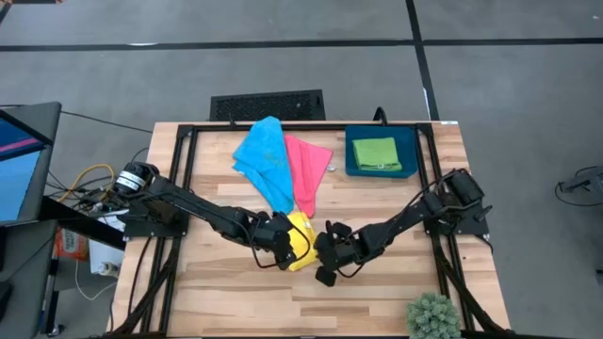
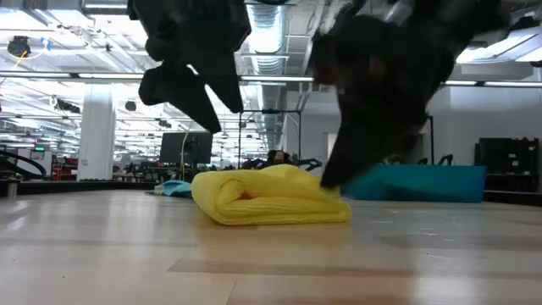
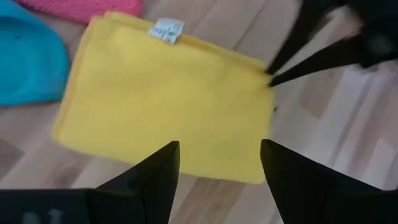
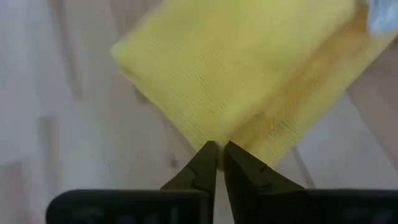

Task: Fold microfiber towels
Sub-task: Fold the yellow towel

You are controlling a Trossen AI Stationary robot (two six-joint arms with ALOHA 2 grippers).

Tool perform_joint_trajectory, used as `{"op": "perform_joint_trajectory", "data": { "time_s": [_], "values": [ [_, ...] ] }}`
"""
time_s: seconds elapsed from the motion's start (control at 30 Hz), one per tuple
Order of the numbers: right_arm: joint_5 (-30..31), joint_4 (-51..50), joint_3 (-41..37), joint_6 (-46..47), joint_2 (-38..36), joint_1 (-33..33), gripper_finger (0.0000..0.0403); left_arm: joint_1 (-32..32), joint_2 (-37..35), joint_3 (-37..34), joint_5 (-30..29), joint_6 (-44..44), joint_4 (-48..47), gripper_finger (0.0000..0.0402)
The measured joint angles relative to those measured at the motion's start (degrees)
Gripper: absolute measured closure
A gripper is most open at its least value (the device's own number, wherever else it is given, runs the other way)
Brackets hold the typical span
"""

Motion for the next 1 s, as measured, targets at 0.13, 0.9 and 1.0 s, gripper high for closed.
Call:
{"op": "perform_joint_trajectory", "data": {
  "time_s": [0.13,0.9,1.0],
  "values": [
    [4.7,-1.0,0.0,1.0,-2.7,2.1,0.0348,-0.7,0.3,-4.0,0.7,-0.5,8.8,0.0184],
    [10.4,8.1,0.2,2.4,3.2,1.8,0.0347,-1.3,0.7,-14.7,-1.6,-2.0,29.5,0.0184],
    [9.3,6.5,0.1,6.0,5.5,2.0,0.0347,-1.6,0.7,-14.7,-1.3,-1.9,29.2,0.0184]
  ]
}}
